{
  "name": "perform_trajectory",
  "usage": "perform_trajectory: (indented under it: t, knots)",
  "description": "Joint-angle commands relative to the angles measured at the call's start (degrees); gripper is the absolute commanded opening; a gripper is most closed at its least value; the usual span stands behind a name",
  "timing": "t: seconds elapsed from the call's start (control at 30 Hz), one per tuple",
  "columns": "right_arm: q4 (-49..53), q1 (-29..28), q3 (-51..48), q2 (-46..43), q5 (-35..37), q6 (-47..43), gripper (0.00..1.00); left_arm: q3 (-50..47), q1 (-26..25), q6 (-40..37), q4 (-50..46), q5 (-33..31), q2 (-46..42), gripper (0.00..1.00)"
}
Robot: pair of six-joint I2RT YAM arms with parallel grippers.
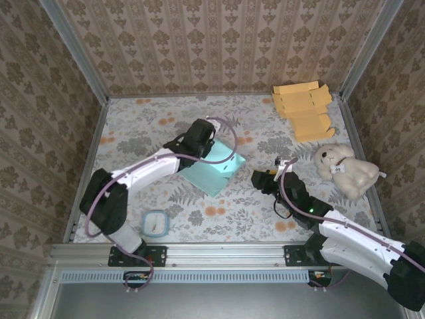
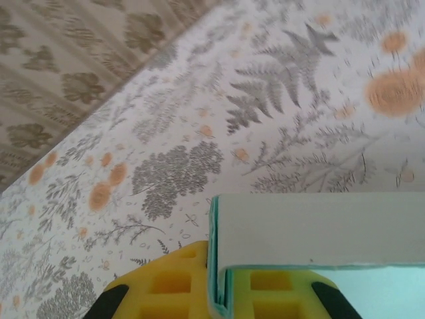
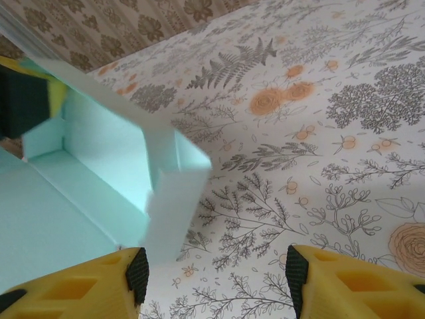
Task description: Fold the paper box
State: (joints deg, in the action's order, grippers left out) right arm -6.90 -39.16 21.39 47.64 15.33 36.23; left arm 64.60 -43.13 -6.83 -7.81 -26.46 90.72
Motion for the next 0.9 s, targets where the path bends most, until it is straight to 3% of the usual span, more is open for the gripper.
perform_trajectory:
  t: [0.0,0.23,0.47,0.87]
  knots:
    - [2.3,0.0,3.5,2.1,-2.2,-1.9,0.6,-6.4,-0.7,7.7,10.7,-5.0,-5.0,0.0]
    - [5.2,0.5,10.2,8.2,1.0,-9.2,0.61,-14.0,-1.7,8.2,20.2,-5.3,-9.4,0.0]
    - [5.4,0.7,17.4,16.8,-0.9,-9.7,0.64,-14.3,-2.8,8.1,20.5,-7.0,-9.1,0.0]
    - [1.1,5.8,17.0,21.7,-2.9,-6.9,0.63,-15.4,-3.7,7.8,21.3,-7.0,-9.2,0.0]
